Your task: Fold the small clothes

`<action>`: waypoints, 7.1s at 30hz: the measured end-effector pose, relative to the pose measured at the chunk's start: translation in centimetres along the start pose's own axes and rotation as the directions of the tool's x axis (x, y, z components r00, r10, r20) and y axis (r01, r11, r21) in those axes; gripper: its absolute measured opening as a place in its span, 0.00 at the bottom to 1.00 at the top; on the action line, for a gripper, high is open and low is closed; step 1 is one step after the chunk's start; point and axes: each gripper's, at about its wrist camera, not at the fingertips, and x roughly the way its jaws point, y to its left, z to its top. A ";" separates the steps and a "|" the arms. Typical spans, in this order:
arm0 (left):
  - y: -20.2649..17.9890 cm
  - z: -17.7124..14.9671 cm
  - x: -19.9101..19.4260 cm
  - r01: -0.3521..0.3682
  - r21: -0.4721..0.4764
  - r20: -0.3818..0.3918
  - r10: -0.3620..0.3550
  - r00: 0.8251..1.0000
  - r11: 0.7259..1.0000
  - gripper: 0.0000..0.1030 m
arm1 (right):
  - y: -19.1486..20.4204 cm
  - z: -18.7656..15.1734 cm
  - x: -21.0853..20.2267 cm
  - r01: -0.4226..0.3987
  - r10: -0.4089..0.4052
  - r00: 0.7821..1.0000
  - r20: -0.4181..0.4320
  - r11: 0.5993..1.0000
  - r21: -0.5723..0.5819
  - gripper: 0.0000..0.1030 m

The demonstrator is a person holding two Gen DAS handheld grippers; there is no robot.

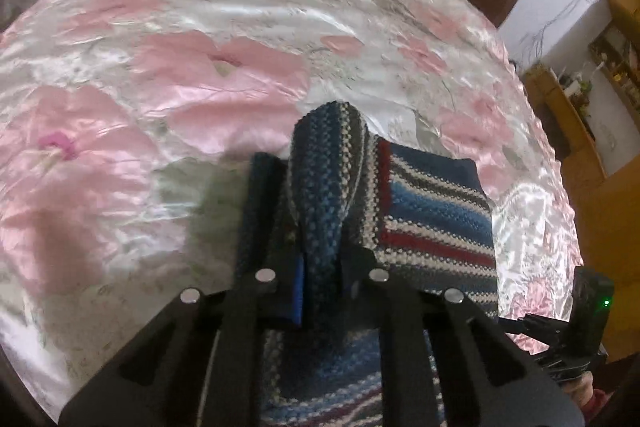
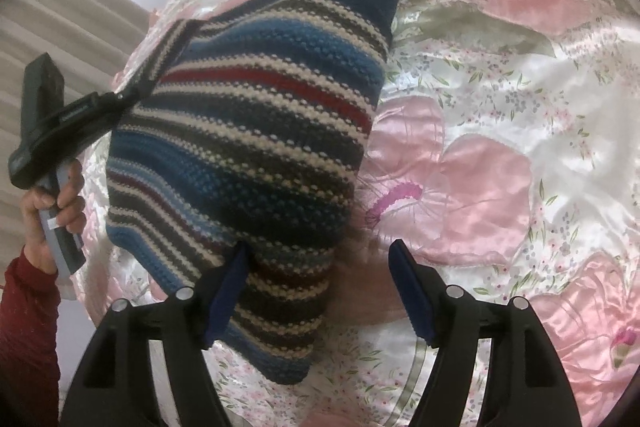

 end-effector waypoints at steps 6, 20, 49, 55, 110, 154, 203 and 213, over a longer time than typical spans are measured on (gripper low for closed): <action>0.7 -0.4 3.8 -0.059 -0.011 -0.078 0.058 0.995 0.998 0.15 | 0.2 0.1 0.6 0.027 -0.027 1.000 -0.014 1.000 0.003 0.70; 3.2 -2.6 -2.5 0.092 -0.051 -0.178 -0.100 0.979 0.994 0.73 | 0.0 0.1 -3.6 -0.010 0.008 0.999 0.048 0.999 0.040 0.75; 2.7 -4.2 5.5 0.296 -0.156 -0.243 -0.327 0.913 0.942 0.32 | 0.1 3.0 3.9 -0.226 0.225 0.974 0.017 0.966 0.128 0.61; 1.1 -4.9 3.7 0.316 -0.141 -0.201 -0.340 0.919 0.938 0.27 | 0.9 2.3 1.4 -0.197 0.194 0.980 0.044 0.977 0.076 0.54; -17.0 -27.4 -1.5 0.124 0.075 -0.102 -0.116 0.988 0.989 0.48 | -14.1 -21.4 -10.5 -0.194 0.172 0.980 0.102 0.943 0.272 0.53; -17.5 -31.0 -4.3 -0.013 0.162 -0.070 0.024 0.997 0.987 0.60 | -11.5 -26.7 -13.7 -0.024 -0.041 0.982 0.184 0.941 0.339 0.57; -22.7 -37.0 -22.2 -0.150 0.246 0.098 0.130 0.987 0.957 0.80 | 3.1 -33.2 -23.5 0.422 -0.483 0.843 0.236 0.867 0.264 0.96; -22.5 -37.3 -22.1 -0.180 0.246 0.092 0.162 0.983 0.952 0.81 | 4.5 -33.5 -22.9 0.396 -0.447 0.865 0.227 0.887 0.238 0.96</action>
